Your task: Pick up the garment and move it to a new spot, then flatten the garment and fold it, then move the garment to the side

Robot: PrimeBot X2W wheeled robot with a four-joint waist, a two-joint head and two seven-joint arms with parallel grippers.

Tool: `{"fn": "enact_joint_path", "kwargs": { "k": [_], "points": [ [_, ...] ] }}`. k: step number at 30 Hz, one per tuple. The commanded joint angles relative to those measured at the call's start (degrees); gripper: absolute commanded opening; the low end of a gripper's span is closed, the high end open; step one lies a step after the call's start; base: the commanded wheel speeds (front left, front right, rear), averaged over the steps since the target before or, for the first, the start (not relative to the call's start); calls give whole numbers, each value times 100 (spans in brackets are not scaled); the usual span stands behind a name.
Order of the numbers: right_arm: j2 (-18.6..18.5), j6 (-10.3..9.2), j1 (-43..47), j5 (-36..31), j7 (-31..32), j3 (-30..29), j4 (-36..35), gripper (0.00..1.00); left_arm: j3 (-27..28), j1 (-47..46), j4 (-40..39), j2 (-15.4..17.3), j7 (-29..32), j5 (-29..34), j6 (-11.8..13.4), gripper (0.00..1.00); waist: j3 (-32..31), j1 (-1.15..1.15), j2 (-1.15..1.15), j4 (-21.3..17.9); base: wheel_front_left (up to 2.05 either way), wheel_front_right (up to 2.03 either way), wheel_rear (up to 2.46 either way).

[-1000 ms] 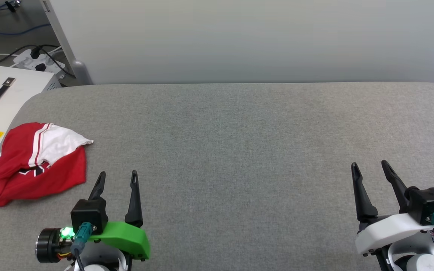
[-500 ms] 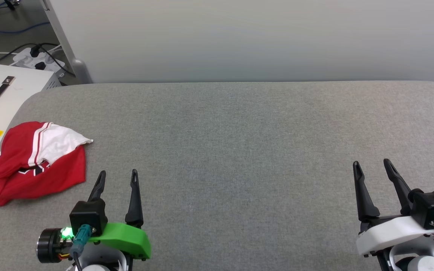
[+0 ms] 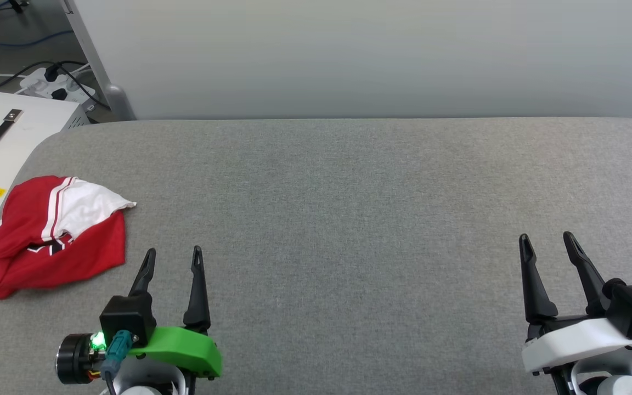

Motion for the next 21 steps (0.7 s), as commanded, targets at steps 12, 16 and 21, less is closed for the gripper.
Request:
{"fn": "enact_joint_path", "kwargs": {
  "k": [12, 16, 21],
  "points": [
    [-3, -3, 123, 166, -203, 21, 18, 100, -35, -96, 61, -19, -201, -95, -21, 100, 9, 0, 0, -4, 0, 0, 0],
    [-3, -3, 139, 188, -250, 23, 33, 100, -37, -107, 89, -19, -249, -102, -5, 100, 23, 0, 0, -4, 0, 0, 0],
    [-3, -3, 156, 137, -309, 41, 86, 100, -46, -120, 117, -21, -309, -101, 16, 100, 33, 0, 0, -2, 0, 0, 0]
  ]
}}
